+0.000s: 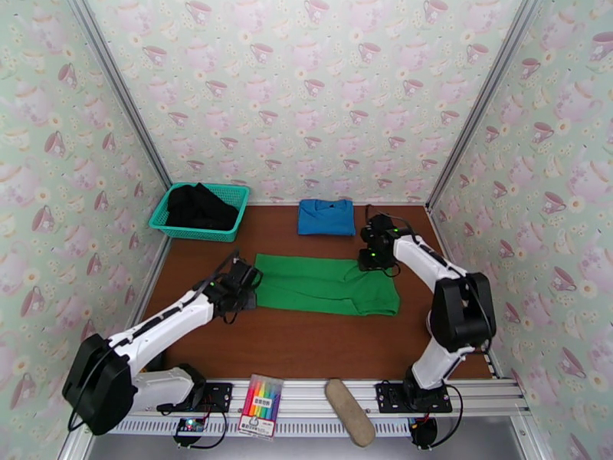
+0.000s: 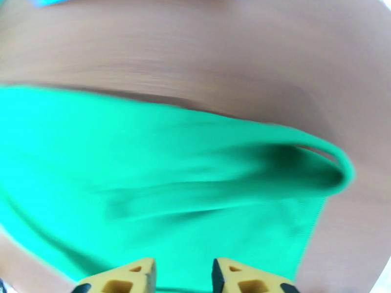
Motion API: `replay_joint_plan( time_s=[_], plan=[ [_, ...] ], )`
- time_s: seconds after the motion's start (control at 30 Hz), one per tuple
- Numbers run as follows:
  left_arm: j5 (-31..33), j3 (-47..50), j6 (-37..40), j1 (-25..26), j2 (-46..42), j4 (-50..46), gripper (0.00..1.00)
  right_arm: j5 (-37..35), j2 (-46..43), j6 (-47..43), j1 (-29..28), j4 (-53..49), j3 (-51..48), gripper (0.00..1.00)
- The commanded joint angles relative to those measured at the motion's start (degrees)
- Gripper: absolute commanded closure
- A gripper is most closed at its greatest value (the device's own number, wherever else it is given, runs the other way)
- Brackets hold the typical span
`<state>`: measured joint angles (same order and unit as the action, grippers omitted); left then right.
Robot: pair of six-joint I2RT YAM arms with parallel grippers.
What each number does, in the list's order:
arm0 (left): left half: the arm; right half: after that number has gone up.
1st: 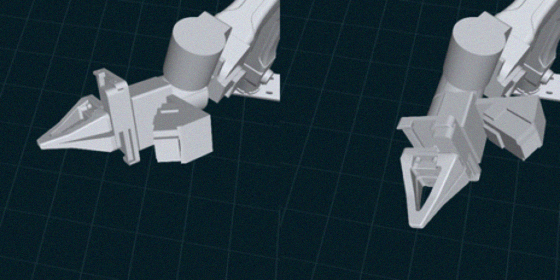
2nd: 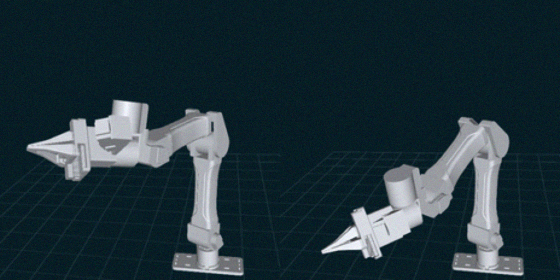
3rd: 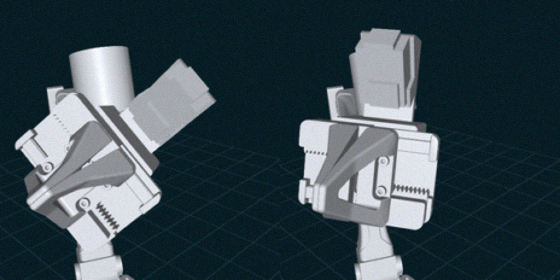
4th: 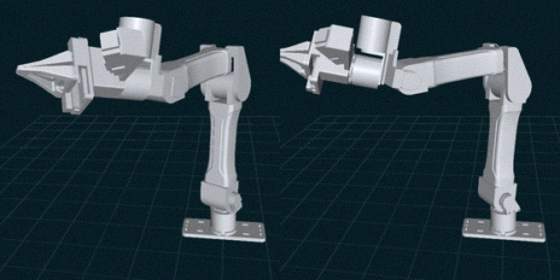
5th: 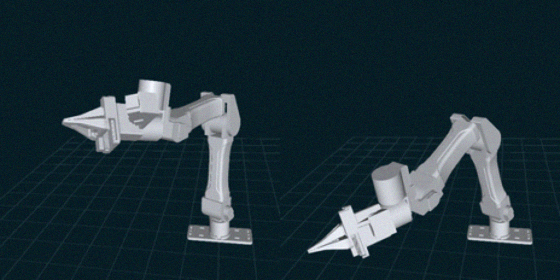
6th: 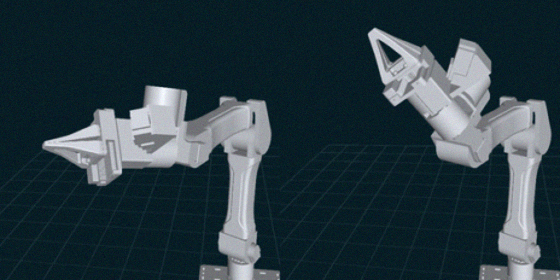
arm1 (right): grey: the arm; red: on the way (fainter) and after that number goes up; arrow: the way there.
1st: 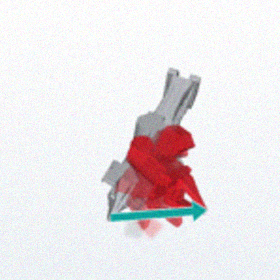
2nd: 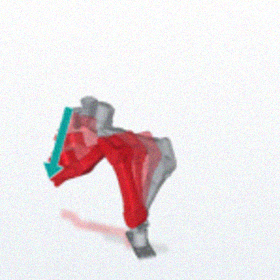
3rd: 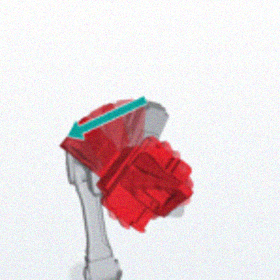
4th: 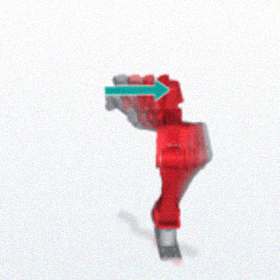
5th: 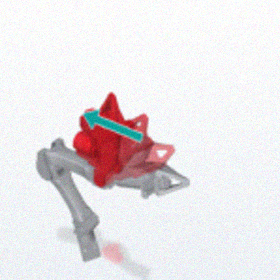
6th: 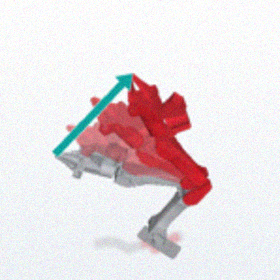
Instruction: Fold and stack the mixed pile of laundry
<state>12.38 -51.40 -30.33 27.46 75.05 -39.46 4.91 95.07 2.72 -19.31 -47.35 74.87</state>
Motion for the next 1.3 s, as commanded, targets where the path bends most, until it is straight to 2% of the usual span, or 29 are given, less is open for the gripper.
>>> replay_joint_plan(
  time_s=[0.0, 0.13, 0.33, 0.53, 0.77, 0.93, 1.03, 1.13, 1.27],
  plan=[
    [-2.3, -4.8, 3.9, -3.1, 3.0, 1.9, 0.67, 2.2, -0.3, 4.1, -1.9, 1.7, -2.7, 0.59],
    [-5.0, -8.5, 5.2, -5.6, 5.1, 3.1, 0.68, 1.7, 3.9, 5.7, -1.8, 2.7, -4.3, 0.6],
    [-5.8, -8.6, 5.3, -6.3, 2.4, 2.5, 0.64, -2.6, 11.4, 3.4, 0.1, 0.2, -5.4, 0.63],
    [-6.8, -9.8, 7.0, -6.5, -0.5, -2.4, 0.51, -7.3, 18.7, -1.3, 5.0, -2.4, -1.5, 0.65],
    [-9.0, -10.0, 6.8, -6.5, -3.5, -5.3, 0.45, -12.2, 27.0, -8.5, 9.6, -6.9, 12.1, 0.65],
    [-12.5, -10.6, 6.8, -6.5, 0.4, -3.3, 0.44, -14.4, 32.6, -12.7, 10.5, -10.7, 25.0, 0.63],
    [-14.7, -12.2, 7.1, -6.4, 5.6, 0.1, 0.44, -12.5, 28.7, -11.3, 9.9, -10.7, 24.4, 0.6],
    [-15.5, -16.0, 8.5, -6.5, 13.6, 3.0, 0.44, -11.2, 19.4, -9.1, 7.0, -8.0, 17.4, 0.56],
    [-16.9, -21.6, 10.6, -6.5, 24.3, 7.1, 0.45, -10.0, 7.0, -5.3, -2.0, -5.4, 7.7, 0.51]
  ],
)
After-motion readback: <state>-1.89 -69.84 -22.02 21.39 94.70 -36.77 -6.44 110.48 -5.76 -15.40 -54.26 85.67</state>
